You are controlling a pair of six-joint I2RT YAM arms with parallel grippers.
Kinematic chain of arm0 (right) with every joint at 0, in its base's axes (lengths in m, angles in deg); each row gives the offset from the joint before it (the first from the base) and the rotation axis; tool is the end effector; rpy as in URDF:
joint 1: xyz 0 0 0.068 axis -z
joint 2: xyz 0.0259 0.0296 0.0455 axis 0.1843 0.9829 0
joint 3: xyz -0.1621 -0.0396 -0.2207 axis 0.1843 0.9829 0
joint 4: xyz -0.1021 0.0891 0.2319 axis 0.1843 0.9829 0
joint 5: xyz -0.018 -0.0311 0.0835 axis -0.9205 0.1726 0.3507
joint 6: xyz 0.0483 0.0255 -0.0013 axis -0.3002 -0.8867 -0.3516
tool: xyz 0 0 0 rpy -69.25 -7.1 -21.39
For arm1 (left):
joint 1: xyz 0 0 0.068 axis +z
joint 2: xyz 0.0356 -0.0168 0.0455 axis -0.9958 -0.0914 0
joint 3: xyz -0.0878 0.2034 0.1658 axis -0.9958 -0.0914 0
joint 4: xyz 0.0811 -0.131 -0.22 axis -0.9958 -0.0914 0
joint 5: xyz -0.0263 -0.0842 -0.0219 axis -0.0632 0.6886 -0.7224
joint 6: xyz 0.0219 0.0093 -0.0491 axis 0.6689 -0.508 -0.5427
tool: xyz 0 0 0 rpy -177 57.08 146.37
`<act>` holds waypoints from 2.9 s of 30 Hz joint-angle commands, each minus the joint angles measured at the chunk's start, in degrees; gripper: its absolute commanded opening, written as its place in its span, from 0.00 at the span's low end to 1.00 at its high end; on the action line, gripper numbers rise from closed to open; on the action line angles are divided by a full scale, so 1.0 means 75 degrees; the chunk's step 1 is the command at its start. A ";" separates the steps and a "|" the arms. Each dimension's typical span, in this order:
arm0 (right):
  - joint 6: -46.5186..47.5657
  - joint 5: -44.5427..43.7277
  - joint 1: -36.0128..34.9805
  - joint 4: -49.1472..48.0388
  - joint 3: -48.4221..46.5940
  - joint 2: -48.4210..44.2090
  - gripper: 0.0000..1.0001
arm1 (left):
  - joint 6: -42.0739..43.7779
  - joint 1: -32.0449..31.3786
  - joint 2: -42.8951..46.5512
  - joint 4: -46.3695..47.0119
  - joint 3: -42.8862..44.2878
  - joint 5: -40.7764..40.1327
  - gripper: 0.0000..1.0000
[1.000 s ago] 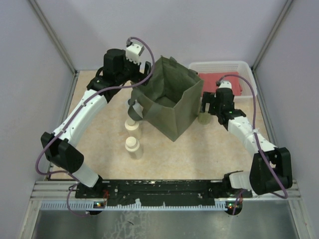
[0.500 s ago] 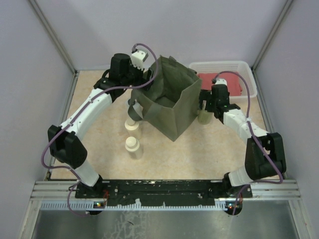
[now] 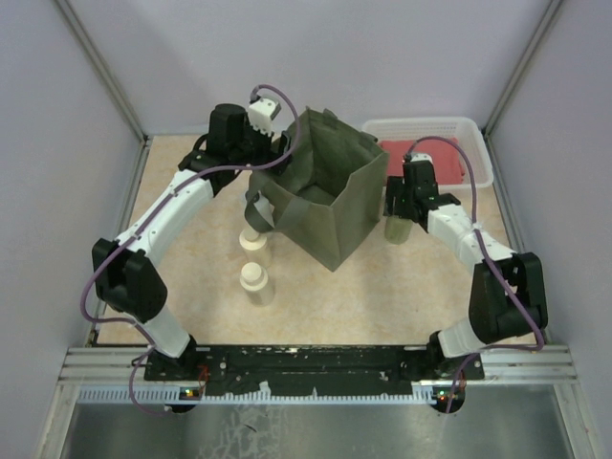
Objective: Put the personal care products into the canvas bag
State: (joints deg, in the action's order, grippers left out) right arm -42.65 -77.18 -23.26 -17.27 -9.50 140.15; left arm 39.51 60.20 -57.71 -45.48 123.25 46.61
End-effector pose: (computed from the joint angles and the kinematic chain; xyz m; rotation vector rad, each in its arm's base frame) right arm 0.3201 0.0657 0.2414 0.0883 2.3234 0.0370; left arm 0.3670 -0.1735 0.3702 0.6312 1.8933 -0.3431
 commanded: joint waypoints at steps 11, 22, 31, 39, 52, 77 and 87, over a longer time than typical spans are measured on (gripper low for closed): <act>0.0784 -0.0653 -0.0007 0.2357 -0.3149 -0.2189 0.00 | 0.0048 0.0147 -0.0302 0.0091 0.0009 0.0552 0.48; 0.1227 0.1326 -0.0006 0.0580 -0.5866 -0.1316 0.00 | -0.0064 0.0147 -0.0185 0.0057 0.0044 0.0679 0.28; 0.1168 0.2724 -0.0637 0.0313 -0.8042 0.0424 0.00 | -0.0103 0.0134 -0.0133 0.0068 0.0098 0.0884 0.25; 0.1390 0.2733 -0.1725 0.0088 -0.7933 0.1247 0.00 | -0.0173 0.0135 -0.0020 0.0121 0.0106 0.1229 0.19; 0.1440 0.2480 -0.2465 -0.0447 -0.6274 0.1917 0.00 | -0.0209 0.0142 0.0092 -0.0152 0.0403 0.1332 0.11; 0.1730 0.1340 -0.2471 -0.0686 -0.5475 0.3640 0.00 | -0.0211 0.0134 0.0512 -0.0264 0.0141 0.1284 0.03; 0.1814 0.1064 -0.2508 -0.0451 -0.5538 0.3953 0.48 | -0.0181 0.0134 0.0191 -0.0111 0.0004 0.1233 0.03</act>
State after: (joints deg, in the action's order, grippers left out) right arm -29.60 -67.30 -41.73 -16.95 -49.85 169.98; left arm 38.40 61.14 -56.15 -49.31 123.34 55.03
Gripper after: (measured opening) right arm 0.681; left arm 0.030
